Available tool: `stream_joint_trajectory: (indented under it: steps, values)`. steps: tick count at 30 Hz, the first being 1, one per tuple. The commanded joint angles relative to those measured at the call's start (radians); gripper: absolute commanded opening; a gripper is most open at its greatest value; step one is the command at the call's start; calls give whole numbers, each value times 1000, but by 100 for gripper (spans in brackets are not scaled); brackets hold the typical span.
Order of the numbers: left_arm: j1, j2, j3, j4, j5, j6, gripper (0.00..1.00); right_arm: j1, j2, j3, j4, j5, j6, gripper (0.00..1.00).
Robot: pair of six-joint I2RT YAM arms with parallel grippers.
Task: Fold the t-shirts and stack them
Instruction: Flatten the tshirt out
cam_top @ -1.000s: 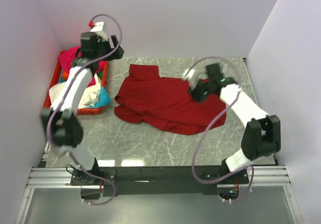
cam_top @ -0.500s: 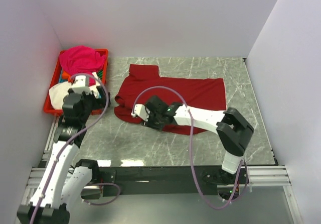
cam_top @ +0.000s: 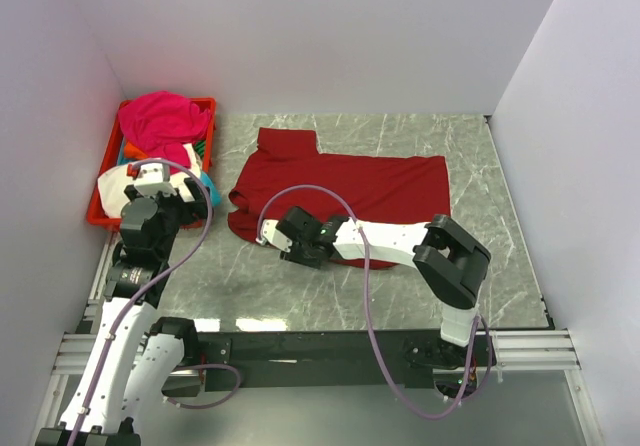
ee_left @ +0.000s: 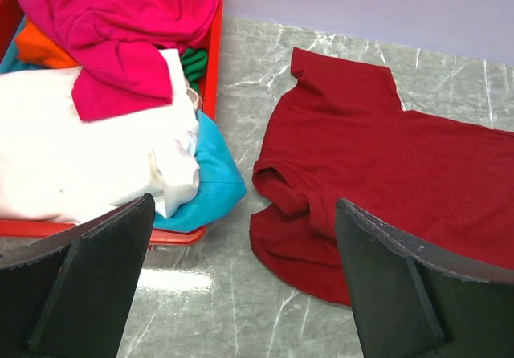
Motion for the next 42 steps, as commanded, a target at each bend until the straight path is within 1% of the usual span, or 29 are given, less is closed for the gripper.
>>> stream_joint_trajectory:
  steps: [1, 6, 7, 9, 11, 12, 13, 15, 16, 19, 22, 23, 24, 26, 27, 28, 30, 31, 33, 35, 36, 38, 39, 40, 42]
  values:
    - [4, -10, 11, 31, -13, 12, 99, 6, 12, -2, 33, 74, 8, 47]
    - [4, -4, 14, 29, -5, 11, 100, 7, 15, -8, 48, 115, -5, 38]
    - [4, -2, 14, 31, -5, 9, 99, 10, 7, -9, 50, 120, -5, 35]
    - [4, -4, 13, 31, -4, 11, 99, 10, -3, -11, 50, 125, -11, 32]
    - [3, 1, 14, 31, -2, 12, 99, 10, -23, -11, 41, 122, -11, 26]
    - [4, 2, 14, 31, -2, 12, 100, 10, -34, -10, 38, 119, -12, 23]
    - [4, 2, 13, 31, -2, 11, 99, 10, -39, -10, 35, 114, -14, 16]
    - [4, 4, 14, 31, -1, 12, 100, 9, -48, -5, 27, 103, -12, 6]
    - [4, 4, 14, 31, -4, 12, 100, 12, -57, -3, 18, 94, -11, 0]
    - [4, 2, 13, 32, -4, 11, 99, 9, -85, 4, -4, 71, -8, 0]
    - [4, -2, 14, 32, -5, 11, 99, 10, -120, 27, -43, -25, -9, 0]
    - [3, -4, 14, 32, -8, 11, 100, 12, -135, 53, -83, -109, -11, 0]
    - [4, -4, 14, 32, -10, 12, 99, 12, -135, 70, -83, -169, -11, 0]
    - [4, -13, 13, 35, -19, 11, 99, 29, -143, 111, -152, -280, -21, 0]
    - [4, -14, 13, 37, -24, 12, 100, 44, -136, 159, -177, -387, -29, 0]
    - [4, -22, 10, 37, -28, 12, 99, 82, -129, 184, -216, -426, -34, 0]
    - [4, -30, 6, 38, -48, 15, 100, 133, -109, 269, -249, -510, -45, 0]
    - [4, -40, 5, 39, -54, 17, 100, 186, -73, 300, -276, -577, -40, 0]
    - [3, -51, 2, 40, -79, 20, 100, 229, -2, 396, -301, -634, -29, 0]
    - [4, -68, -3, 43, -93, 20, 99, 275, 51, 455, -317, -697, 6, 0]
    - [3, -74, -6, 43, -105, 22, 99, 282, 100, 510, -323, -723, 15, 1]
    - [4, -88, -7, 46, -110, 22, 99, 285, 142, 556, -323, -774, 67, 8]
    - [4, -90, -12, 51, -111, 22, 99, 282, 170, 594, -329, -783, 70, 14]
    - [4, -96, -10, 49, -114, 23, 99, 282, 176, 609, -341, -786, 75, 31]
    - [4, -96, -12, 51, -113, 23, 99, 263, 149, 597, -338, -774, 81, 40]
